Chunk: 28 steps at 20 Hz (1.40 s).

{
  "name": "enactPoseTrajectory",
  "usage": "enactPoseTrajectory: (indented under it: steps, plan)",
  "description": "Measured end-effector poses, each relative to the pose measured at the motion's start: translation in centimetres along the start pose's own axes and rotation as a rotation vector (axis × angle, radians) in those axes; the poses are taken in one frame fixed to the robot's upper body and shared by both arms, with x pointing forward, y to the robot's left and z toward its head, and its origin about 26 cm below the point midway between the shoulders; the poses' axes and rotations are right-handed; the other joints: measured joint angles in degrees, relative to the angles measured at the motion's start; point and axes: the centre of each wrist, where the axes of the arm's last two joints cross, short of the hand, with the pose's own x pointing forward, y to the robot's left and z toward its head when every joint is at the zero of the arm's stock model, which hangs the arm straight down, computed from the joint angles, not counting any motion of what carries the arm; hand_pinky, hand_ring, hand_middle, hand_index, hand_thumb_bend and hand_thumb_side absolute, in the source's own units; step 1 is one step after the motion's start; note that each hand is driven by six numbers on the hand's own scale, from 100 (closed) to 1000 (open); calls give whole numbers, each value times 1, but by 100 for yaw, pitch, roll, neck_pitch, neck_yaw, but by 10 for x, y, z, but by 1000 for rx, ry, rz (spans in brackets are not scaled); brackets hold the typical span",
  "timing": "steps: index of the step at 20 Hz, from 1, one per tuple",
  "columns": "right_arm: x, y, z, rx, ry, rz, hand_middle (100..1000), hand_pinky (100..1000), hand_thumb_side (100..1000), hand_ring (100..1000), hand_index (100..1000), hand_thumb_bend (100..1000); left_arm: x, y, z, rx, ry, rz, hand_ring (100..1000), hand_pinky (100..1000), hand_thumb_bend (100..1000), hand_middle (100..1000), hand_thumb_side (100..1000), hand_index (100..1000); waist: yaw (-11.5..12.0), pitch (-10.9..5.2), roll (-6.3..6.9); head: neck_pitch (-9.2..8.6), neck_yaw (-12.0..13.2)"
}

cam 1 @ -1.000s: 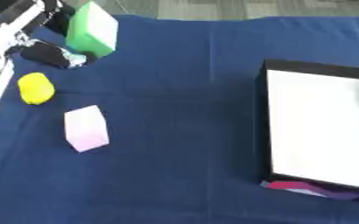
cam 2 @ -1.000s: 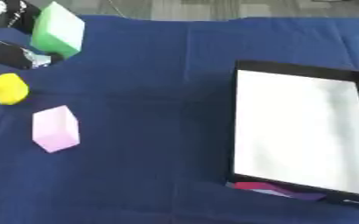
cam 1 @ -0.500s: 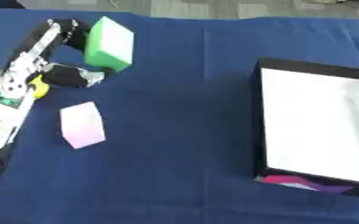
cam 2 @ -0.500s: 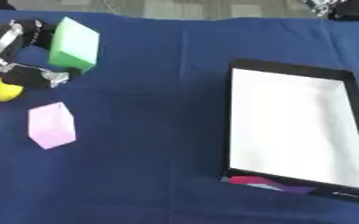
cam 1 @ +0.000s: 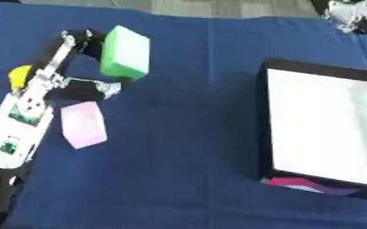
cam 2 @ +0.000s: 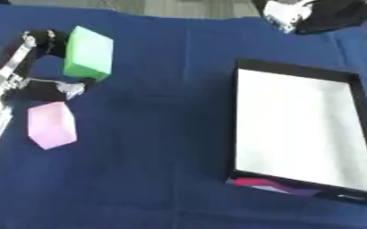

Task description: Pick up the objects with one hand, pass them to the other hand, and then place them into the box on the other side of the table.

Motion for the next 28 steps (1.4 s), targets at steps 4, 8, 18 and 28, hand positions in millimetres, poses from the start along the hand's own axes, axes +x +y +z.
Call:
enactPoseTrajectory:
  steps: [4, 8, 18, 28]
  plan:
    - [-3, 4, -9, 33, -1, 19, 822, 866, 185, 924, 948, 216, 7, -14, -4, 12, -35, 19, 539, 741, 100, 440, 100, 543, 91, 0, -20, -1, -120]
    - [-6, 8, -15, 68, 1, 42, 822, 865, 174, 924, 946, 241, 11, -28, -9, 21, -53, 38, 538, 741, 100, 439, 100, 542, 152, 0, -21, -1, -250]
    - [-11, 19, -25, 163, 7, 94, 824, 865, 139, 928, 954, 335, 28, -52, -20, 40, -108, 83, 533, 738, 100, 437, 100, 543, 247, 7, -21, -3, -323]
    - [-15, 30, -34, 243, 3, 131, 825, 866, 161, 934, 960, 368, 32, -80, -25, 52, -101, 123, 530, 740, 100, 436, 100, 544, 308, 8, -21, -9, -371]
